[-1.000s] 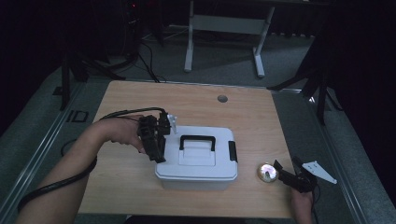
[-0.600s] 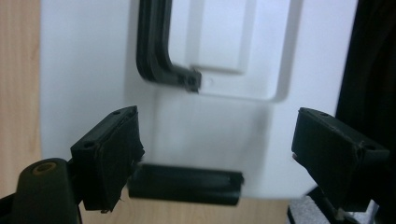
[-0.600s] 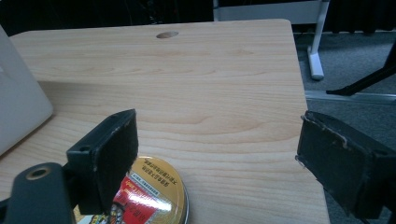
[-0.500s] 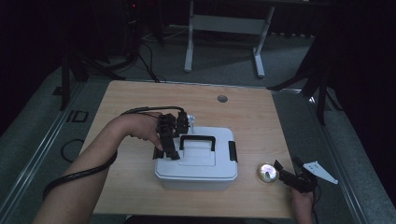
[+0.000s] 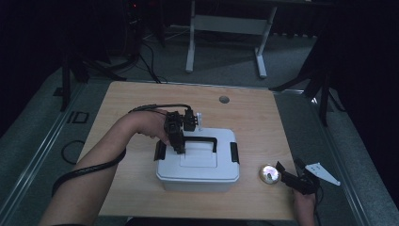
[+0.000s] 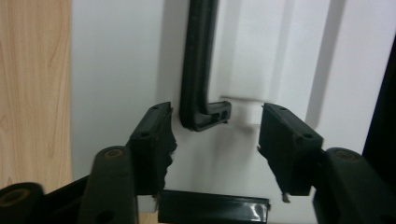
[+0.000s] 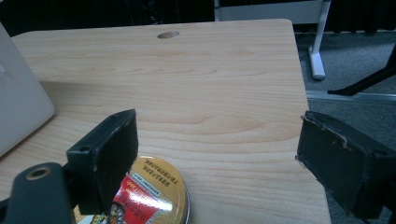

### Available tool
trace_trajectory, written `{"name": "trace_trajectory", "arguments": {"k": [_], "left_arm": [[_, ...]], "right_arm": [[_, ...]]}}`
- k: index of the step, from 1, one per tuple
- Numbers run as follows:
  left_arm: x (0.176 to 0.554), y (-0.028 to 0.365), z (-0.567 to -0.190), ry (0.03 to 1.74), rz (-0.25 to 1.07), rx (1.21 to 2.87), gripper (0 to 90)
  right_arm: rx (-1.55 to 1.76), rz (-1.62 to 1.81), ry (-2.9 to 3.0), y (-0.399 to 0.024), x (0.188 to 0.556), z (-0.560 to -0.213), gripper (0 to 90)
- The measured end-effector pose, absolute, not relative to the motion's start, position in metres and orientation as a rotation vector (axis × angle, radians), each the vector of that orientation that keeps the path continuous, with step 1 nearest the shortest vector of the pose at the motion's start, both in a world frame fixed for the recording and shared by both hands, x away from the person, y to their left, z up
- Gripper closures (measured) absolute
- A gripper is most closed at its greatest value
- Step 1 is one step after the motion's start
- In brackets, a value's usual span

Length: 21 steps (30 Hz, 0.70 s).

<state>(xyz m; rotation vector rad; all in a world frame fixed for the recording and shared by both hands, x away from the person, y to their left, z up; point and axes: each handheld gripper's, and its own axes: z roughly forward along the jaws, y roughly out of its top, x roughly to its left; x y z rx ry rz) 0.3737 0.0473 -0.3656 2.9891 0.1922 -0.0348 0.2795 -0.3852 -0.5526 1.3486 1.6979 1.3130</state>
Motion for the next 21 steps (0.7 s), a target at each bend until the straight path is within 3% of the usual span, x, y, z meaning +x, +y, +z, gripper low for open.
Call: {"name": "trace_trajectory", "arguments": {"k": [9, 11, 17, 21], "left_arm": [[0.378, 0.040, -0.369, 0.160, -0.043, 3.032, 65.3], [0.379, 0.039, -0.370, 0.155, -0.047, 3.042, 65.3], [0.379, 0.037, -0.371, 0.122, -0.116, 3.036, 81.8], [0.377, 0.037, -0.371, 0.131, -0.127, 3.031, 83.0]], "right_arm": [[1.349, 1.313, 1.698, -0.385, 0.280, -0.553, 12.1], [1.349, 1.314, 1.699, -0.385, 0.280, -0.553, 12.1], [1.350, 1.313, 1.701, -0.385, 0.280, -0.553, 12.1], [1.350, 1.314, 1.701, -0.385, 0.280, -0.553, 12.1]]}}
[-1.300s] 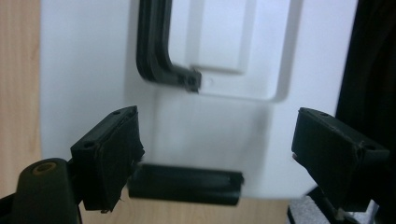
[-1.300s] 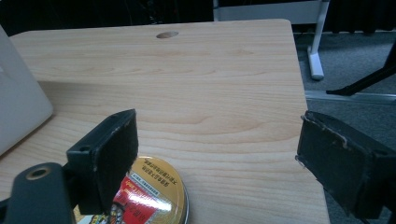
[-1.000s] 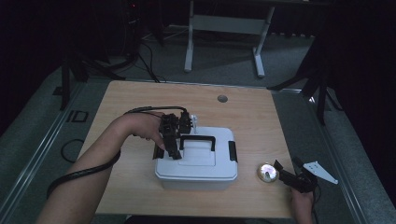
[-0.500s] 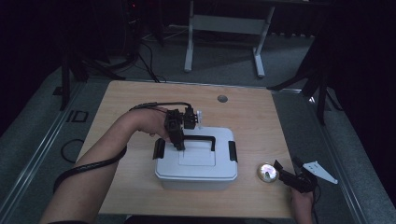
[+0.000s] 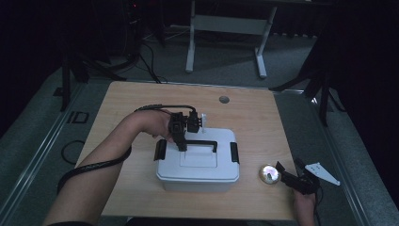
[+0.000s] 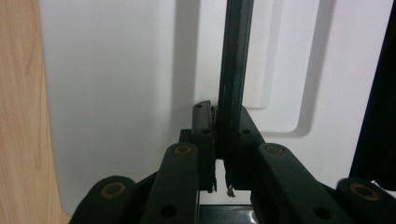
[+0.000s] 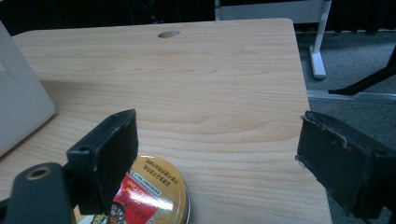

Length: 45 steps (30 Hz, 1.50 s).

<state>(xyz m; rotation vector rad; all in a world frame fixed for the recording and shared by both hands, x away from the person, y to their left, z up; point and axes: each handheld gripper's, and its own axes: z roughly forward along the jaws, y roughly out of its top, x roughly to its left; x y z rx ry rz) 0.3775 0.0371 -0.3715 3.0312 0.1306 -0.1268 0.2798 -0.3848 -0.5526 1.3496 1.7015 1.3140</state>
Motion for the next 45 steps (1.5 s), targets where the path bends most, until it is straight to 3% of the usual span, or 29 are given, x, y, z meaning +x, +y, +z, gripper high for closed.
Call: {"name": "trace_trajectory", "arguments": {"k": [25, 45], "left_arm": [[0.368, 0.043, -0.329, 0.140, -0.058, 2.974, 83.3], [0.351, 0.105, -0.315, 0.301, -0.029, 2.921, 83.3]], "right_arm": [[1.346, 1.311, 1.704, -0.385, 0.280, -0.553, 12.2], [1.344, 1.302, 1.704, -0.384, 0.280, -0.553, 12.1]]}}
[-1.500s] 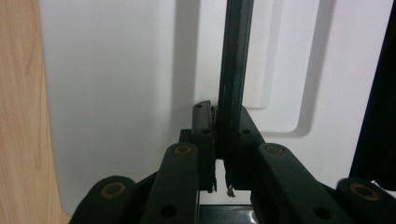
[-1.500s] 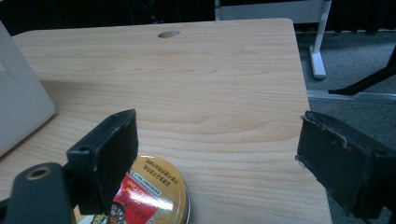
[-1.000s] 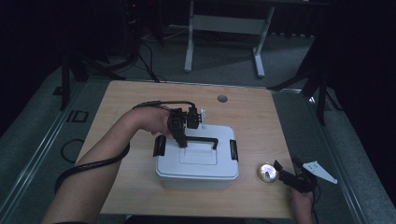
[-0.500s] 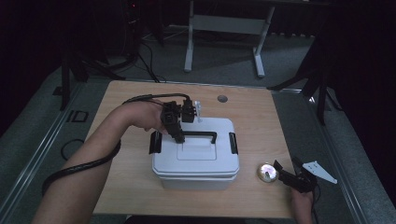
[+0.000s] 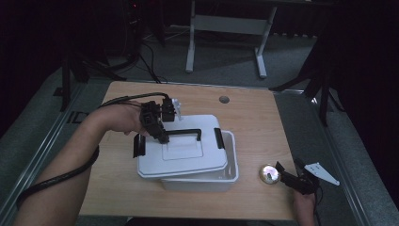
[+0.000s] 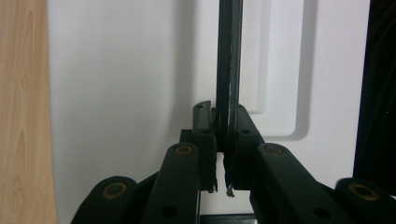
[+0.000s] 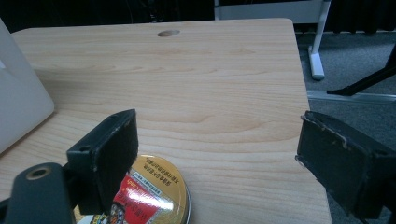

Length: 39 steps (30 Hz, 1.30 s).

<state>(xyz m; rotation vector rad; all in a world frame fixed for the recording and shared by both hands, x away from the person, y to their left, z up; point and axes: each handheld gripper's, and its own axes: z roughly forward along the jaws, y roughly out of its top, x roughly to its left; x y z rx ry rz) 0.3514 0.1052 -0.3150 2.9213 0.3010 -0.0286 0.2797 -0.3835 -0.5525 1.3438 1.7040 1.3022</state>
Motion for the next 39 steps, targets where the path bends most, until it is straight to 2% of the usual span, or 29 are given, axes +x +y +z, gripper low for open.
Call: {"name": "trace_trajectory", "arguments": {"k": [23, 39], "left_arm": [[0.331, 0.186, -0.310, 0.536, -0.032, 2.866, 83.3], [0.313, 0.262, -0.313, 0.753, -0.014, 2.795, 83.3]], "right_arm": [[1.348, 1.290, 1.708, -0.383, 0.280, -0.552, 12.1], [1.345, 1.280, 1.715, -0.382, 0.280, -0.552, 12.1]]}}
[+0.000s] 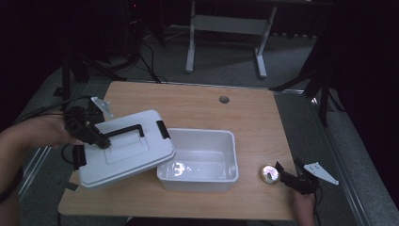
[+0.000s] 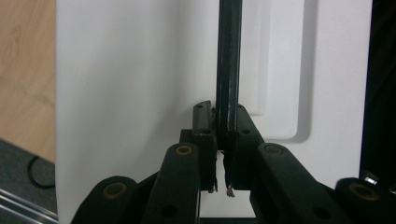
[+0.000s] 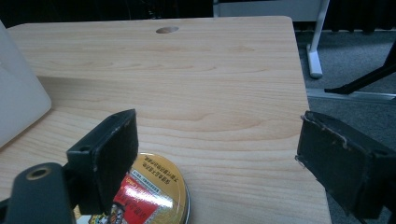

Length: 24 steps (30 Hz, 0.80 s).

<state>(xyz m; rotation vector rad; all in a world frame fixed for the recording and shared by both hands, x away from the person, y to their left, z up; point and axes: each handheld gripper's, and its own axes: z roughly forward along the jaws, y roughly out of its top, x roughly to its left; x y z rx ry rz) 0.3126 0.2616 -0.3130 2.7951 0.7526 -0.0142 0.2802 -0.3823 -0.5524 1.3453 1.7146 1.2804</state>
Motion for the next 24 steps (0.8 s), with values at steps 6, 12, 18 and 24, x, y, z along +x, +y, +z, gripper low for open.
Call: {"name": "trace_trajectory", "arguments": {"k": [6, 12, 18, 24], "left_arm": [[0.308, 0.288, -0.323, 0.865, 0.012, 2.768, 83.3], [0.315, 0.306, -0.347, 0.957, 0.043, 2.730, 83.2], [0.324, 0.313, -0.374, 1.012, 0.033, 2.713, 83.2], [0.334, 0.311, -0.403, 1.028, -0.024, 2.708, 83.2]], "right_arm": [[1.348, 1.279, 1.714, -0.382, 0.280, -0.552, 12.2], [1.349, 1.276, 1.718, -0.382, 0.281, -0.552, 12.2], [1.351, 1.275, 1.718, -0.382, 0.281, -0.552, 12.2], [1.348, 1.274, 1.720, -0.381, 0.281, -0.552, 12.2]]}}
